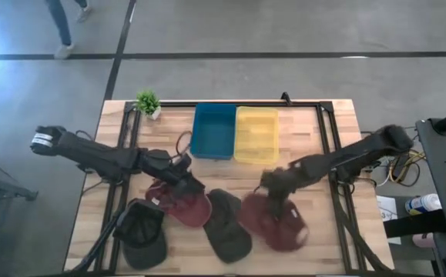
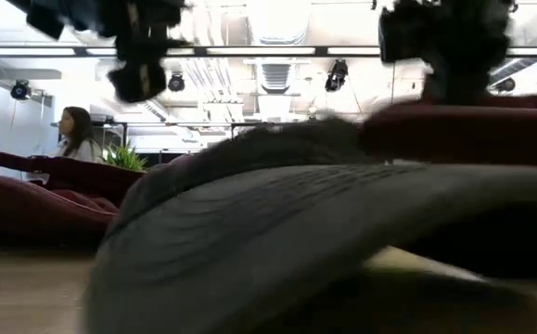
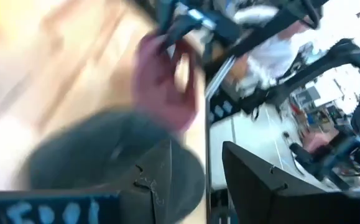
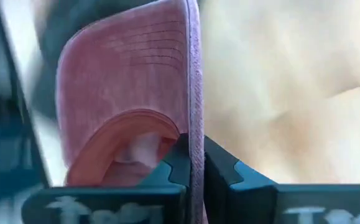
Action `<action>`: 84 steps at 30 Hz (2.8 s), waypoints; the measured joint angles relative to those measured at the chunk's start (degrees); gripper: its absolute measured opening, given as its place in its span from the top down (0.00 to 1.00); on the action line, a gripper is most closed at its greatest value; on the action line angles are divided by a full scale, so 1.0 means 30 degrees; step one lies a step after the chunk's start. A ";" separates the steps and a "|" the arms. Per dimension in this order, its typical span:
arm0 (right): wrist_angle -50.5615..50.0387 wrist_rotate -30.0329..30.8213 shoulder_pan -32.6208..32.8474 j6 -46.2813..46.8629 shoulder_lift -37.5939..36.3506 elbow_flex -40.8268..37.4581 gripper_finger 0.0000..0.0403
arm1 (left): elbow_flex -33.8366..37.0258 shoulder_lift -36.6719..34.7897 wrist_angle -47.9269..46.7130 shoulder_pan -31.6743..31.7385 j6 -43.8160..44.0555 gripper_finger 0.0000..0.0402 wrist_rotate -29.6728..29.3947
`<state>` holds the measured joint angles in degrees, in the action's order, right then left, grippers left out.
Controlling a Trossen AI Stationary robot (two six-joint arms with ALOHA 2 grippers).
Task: Pick & Place hat
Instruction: Put the bottom red cap into the blue bin
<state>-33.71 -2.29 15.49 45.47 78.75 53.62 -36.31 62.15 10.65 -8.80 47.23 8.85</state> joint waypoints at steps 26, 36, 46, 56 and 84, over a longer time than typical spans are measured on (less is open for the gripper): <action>1.0883 1.7162 -0.1698 0.5771 -0.0277 0.1077 0.97 | -0.9640 0.5249 -0.7814 0.0015 -0.4193 0.66 -0.7556; 1.0721 1.5957 -0.1617 0.3563 0.2534 0.4960 0.97 | -1.0857 0.6403 -1.0021 0.0026 -0.4977 0.66 -1.6744; 1.0160 1.3071 -0.1931 0.4344 0.2235 0.5370 0.97 | -1.0633 0.5749 -1.1075 -0.0806 -0.7111 0.66 -2.0814; 0.9954 1.2229 -0.3290 0.3774 0.2027 0.5377 0.97 | -1.1211 0.5166 -1.1241 -0.4992 -1.6774 0.66 -2.1861; 1.0923 1.0823 -0.5437 0.4460 0.2207 0.5481 0.97 | -0.7898 0.6187 -1.3806 -0.6979 -0.6270 0.66 -2.0980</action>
<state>-0.94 30.18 -0.83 58.85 85.37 70.06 -60.00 80.71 -30.77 -29.73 28.42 -54.09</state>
